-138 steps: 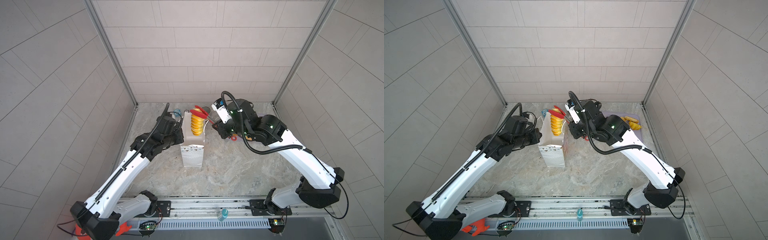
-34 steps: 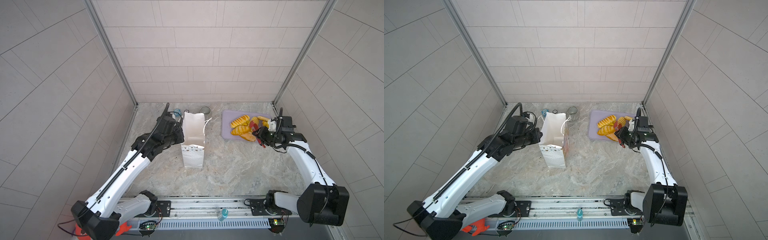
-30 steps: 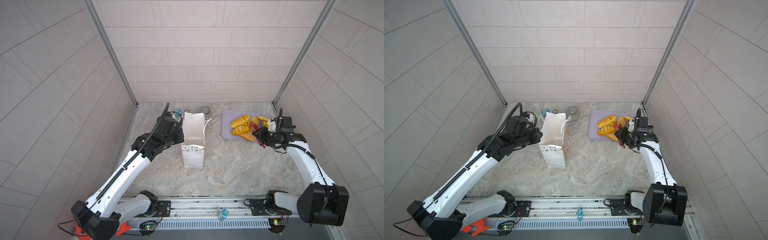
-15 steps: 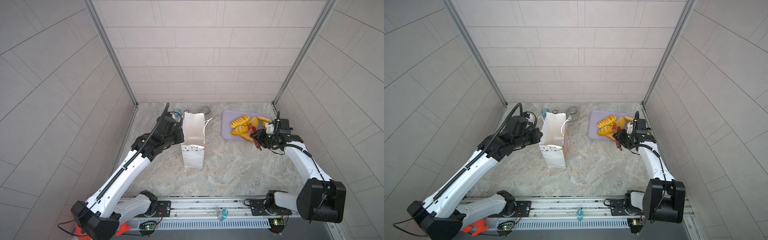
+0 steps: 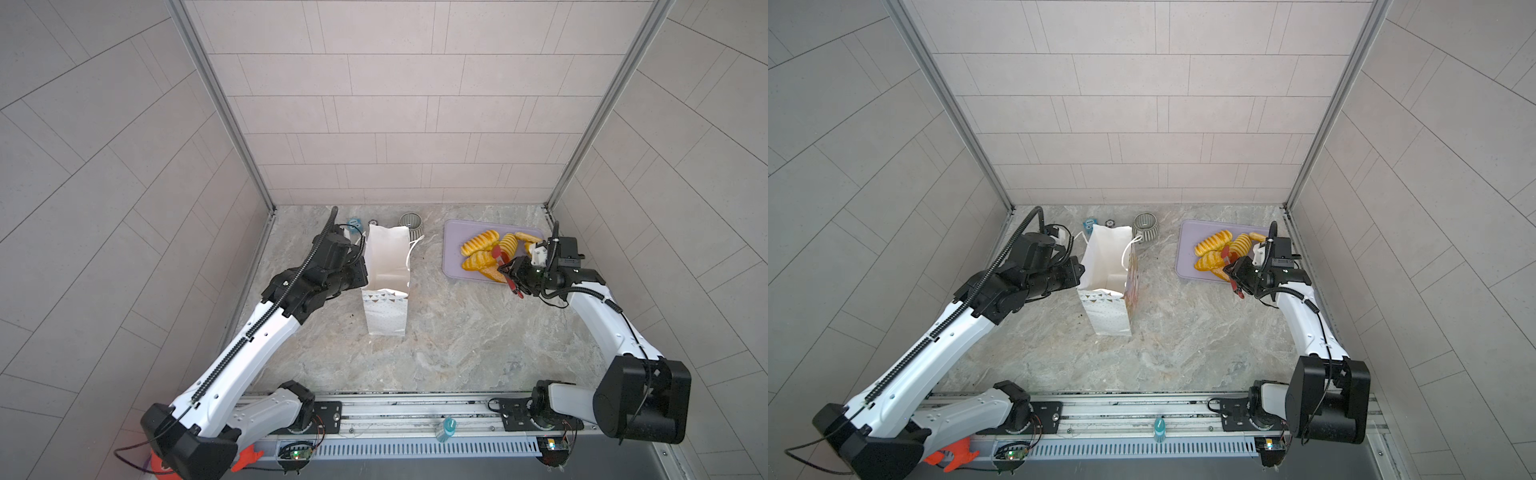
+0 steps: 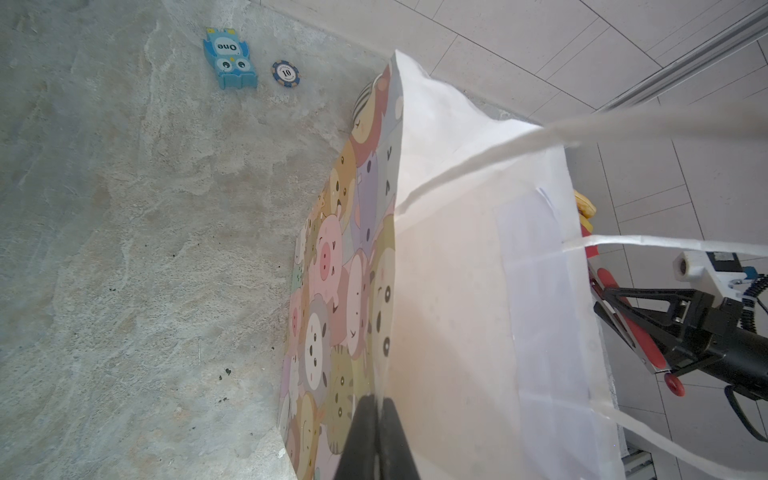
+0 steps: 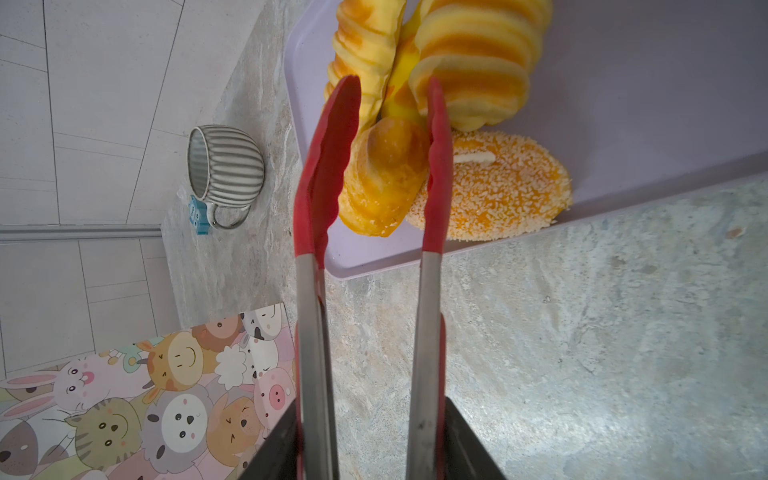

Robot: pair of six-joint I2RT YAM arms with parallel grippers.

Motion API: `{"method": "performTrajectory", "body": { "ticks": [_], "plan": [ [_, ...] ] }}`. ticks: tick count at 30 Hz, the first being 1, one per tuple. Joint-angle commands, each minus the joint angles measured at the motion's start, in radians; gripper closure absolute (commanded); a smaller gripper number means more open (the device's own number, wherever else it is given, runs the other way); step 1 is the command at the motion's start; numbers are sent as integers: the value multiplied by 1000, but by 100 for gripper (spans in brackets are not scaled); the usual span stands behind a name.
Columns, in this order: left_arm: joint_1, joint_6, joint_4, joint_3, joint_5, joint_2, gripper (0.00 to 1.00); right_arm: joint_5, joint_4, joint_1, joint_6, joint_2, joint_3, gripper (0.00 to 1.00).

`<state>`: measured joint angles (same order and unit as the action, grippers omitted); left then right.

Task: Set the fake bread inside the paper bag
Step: 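Close the tongs on another spiral yellow bread with the right gripper, then lift the gripped bread with the tongs toward the paper bag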

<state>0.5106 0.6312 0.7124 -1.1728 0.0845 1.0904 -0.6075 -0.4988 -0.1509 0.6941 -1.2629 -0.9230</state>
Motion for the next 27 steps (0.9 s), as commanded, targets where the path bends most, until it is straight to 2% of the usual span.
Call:
{"method": "performTrajectory", "body": {
  "ticks": [1, 6, 16, 27],
  "plan": [
    [-6, -8, 31, 18, -5, -12, 95, -23, 28, 4, 16, -14, -10, 53],
    [-6, -9, 32, 20, -5, -14, 95, -25, 37, 4, 18, -16, -7, 56],
    [-6, -6, 32, 20, -8, -15, 95, -18, 12, 4, 15, 25, -34, 69],
    [-6, -5, 29, 20, -11, -9, 95, -10, -24, 4, -14, 92, -96, 75]
  ]
}}
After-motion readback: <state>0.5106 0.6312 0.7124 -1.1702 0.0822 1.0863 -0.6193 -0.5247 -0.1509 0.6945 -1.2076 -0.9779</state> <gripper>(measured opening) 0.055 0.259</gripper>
